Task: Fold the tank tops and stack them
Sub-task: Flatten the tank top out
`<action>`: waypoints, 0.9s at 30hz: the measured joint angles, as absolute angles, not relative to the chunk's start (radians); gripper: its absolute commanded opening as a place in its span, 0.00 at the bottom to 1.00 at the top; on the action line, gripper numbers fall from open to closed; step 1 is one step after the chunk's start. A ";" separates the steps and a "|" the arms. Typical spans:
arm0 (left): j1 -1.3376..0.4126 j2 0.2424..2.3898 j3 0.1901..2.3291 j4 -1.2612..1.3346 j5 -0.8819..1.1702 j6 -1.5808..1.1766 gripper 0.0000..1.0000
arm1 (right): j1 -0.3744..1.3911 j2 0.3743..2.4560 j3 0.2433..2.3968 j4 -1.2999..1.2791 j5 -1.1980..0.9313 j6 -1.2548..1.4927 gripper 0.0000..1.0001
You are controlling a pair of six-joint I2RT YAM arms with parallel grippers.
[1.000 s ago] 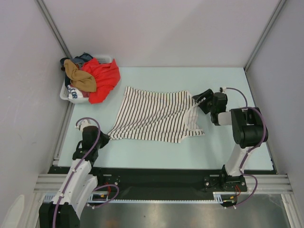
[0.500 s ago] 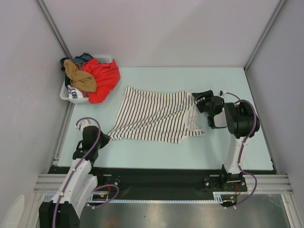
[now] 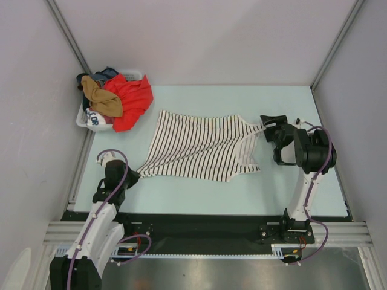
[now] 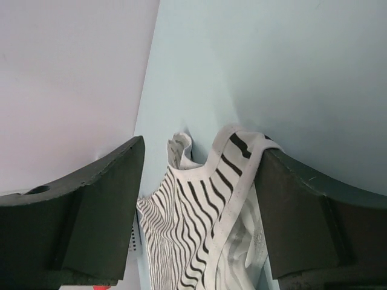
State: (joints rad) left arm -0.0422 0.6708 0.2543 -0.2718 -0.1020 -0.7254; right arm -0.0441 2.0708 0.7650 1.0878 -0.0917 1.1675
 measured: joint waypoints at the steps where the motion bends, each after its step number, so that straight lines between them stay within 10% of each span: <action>1: -0.041 0.671 0.254 -0.272 -0.102 -0.725 0.00 | -0.056 2.073 0.765 1.086 -0.094 1.169 0.76; 27: -0.031 0.710 0.254 -0.250 -0.049 -0.725 0.00 | -0.070 1.897 0.981 0.487 -0.115 0.835 0.99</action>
